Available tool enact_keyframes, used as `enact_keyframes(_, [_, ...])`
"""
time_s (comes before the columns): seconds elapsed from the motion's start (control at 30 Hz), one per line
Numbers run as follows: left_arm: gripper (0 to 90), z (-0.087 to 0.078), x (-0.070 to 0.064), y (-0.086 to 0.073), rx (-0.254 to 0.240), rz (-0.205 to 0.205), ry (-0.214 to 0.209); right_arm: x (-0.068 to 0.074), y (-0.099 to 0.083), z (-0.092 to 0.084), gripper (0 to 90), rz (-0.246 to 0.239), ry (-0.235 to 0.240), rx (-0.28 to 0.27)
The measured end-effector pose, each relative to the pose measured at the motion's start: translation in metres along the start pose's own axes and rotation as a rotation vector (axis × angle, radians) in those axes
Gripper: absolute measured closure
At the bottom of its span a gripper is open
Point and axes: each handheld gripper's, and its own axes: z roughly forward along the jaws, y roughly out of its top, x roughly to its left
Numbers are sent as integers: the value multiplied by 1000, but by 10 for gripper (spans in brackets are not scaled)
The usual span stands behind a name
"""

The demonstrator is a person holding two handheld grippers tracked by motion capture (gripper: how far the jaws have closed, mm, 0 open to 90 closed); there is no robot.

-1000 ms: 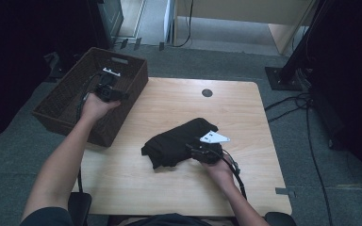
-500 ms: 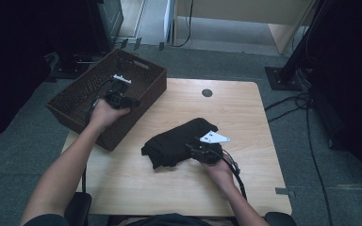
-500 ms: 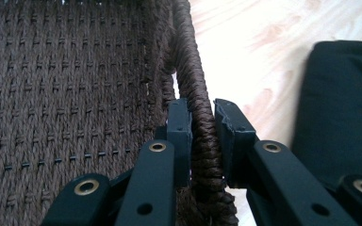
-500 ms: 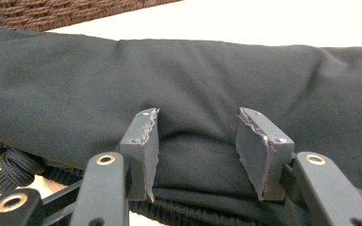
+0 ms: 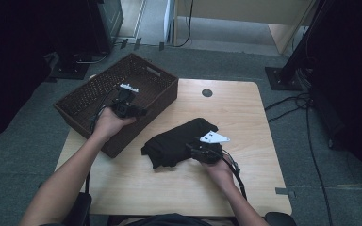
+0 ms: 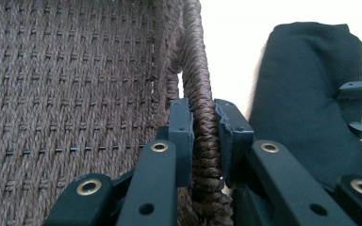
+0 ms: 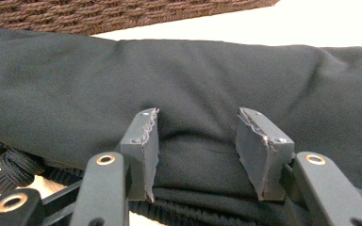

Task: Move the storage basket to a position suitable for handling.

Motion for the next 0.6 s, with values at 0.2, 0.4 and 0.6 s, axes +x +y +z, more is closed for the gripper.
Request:
enact_keyframes(0.2, [732,-2,1,0,-22,-6,-21,1,1,-1,499,-1,-8,0])
enact_keyframes(0.4, [637,-15,-10,4,-92,28,-8,8,5,-13,471,33,-16,8])
enact_keyframes(0.6, [622,-19,-28,8,-106,64,-30,11,1,-23,474,39,-25,12])
